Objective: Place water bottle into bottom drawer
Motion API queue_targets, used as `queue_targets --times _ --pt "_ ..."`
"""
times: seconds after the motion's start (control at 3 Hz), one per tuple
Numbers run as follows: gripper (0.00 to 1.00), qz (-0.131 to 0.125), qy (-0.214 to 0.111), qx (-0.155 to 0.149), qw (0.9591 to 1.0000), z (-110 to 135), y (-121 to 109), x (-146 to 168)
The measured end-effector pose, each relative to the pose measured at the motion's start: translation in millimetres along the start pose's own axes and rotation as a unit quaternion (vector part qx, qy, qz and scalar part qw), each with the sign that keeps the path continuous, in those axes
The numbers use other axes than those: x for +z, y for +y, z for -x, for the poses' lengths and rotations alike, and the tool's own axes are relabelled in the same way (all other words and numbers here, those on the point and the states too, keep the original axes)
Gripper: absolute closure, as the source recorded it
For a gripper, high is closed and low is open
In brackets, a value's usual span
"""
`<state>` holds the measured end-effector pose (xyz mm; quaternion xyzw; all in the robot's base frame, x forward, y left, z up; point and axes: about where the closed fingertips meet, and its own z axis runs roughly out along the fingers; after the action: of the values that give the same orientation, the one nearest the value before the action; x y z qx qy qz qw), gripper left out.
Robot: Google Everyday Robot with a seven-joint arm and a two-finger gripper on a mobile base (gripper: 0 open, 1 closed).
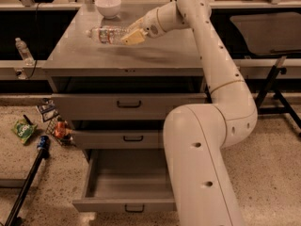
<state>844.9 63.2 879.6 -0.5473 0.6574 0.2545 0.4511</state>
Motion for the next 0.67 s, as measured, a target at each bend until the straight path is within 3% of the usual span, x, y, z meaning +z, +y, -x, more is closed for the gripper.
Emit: queue_targets --times 0.33,0.67 --pt "1.0 -0.02 -0.011 -0.027 0.9994 7.5 3.0 -86.3" --pt "1.0 -0.06 -0.043 -0.044 0.9963 28.2 13.8 -157.3"
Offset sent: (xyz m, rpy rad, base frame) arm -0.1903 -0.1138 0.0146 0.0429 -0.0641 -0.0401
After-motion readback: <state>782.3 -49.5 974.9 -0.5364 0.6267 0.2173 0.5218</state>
